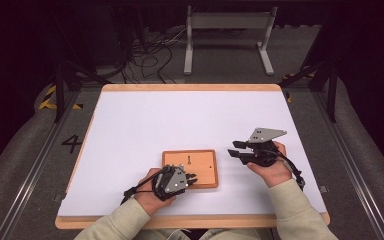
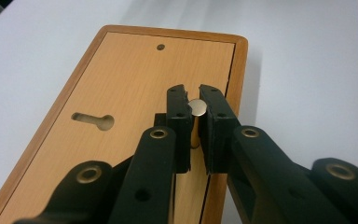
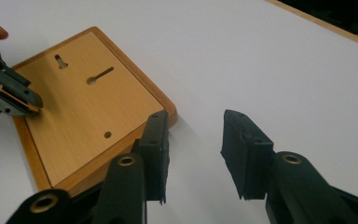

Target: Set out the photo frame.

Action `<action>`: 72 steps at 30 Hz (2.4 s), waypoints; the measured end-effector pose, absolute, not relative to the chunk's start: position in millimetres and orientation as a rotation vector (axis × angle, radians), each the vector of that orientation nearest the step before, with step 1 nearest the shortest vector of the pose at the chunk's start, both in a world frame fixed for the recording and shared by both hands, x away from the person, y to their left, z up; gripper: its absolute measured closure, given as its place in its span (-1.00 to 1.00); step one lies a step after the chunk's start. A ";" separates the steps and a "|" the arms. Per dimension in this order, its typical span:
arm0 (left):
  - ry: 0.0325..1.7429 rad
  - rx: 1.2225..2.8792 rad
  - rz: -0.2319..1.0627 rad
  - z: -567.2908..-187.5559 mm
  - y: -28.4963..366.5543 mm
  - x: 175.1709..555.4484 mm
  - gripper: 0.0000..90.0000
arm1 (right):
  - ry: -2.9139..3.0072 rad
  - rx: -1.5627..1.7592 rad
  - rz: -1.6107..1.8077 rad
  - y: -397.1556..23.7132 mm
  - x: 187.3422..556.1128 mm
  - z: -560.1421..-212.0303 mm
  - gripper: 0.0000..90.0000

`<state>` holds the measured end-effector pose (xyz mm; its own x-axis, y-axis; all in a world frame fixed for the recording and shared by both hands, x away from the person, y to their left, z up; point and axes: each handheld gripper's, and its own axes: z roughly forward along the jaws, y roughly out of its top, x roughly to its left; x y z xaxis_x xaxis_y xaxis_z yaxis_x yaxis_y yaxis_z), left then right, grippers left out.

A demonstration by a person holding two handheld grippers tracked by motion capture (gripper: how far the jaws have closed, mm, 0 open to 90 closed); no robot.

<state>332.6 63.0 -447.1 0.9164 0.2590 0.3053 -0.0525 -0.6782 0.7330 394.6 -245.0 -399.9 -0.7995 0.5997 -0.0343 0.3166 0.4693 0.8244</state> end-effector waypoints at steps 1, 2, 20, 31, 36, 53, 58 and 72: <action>0.137 2.267 0.506 -447.5 62.9 331.2 0.85 | 2.412 0.812 1.266 -244.7 394.7 -400.0 0.28; 0.111 2.266 0.534 -447.8 62.7 329.1 0.85 | 2.421 0.846 1.283 -244.5 394.7 -400.2 0.21; 0.022 2.260 0.631 -450.6 62.3 319.7 0.85 | 2.553 0.984 1.367 -214.9 398.5 -405.6 -0.39; -0.002 2.255 0.673 -452.6 62.5 314.3 0.86 | 2.675 1.078 1.319 -189.4 418.5 -432.3 -0.56; 0.003 2.252 0.672 -453.2 62.7 313.4 0.86 | 2.721 1.095 1.332 -178.9 424.1 -441.5 -0.58; 0.106 2.227 0.433 -439.4 77.2 323.5 0.74 | 2.823 1.086 1.383 -169.5 427.6 -448.7 -0.46; 0.173 2.158 0.328 -427.1 93.7 325.9 0.51 | 2.819 1.064 1.379 -170.8 425.6 -445.8 -0.42; 0.403 2.027 0.315 -411.1 140.1 343.8 0.45 | 2.805 0.970 1.367 -173.0 418.6 -436.5 -0.31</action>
<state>343.8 140.1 -411.1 0.9104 0.4104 0.0517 0.1485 -0.4410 0.8852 418.6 -173.0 -436.5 -0.8165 0.4550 0.3554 0.5603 0.4760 0.6779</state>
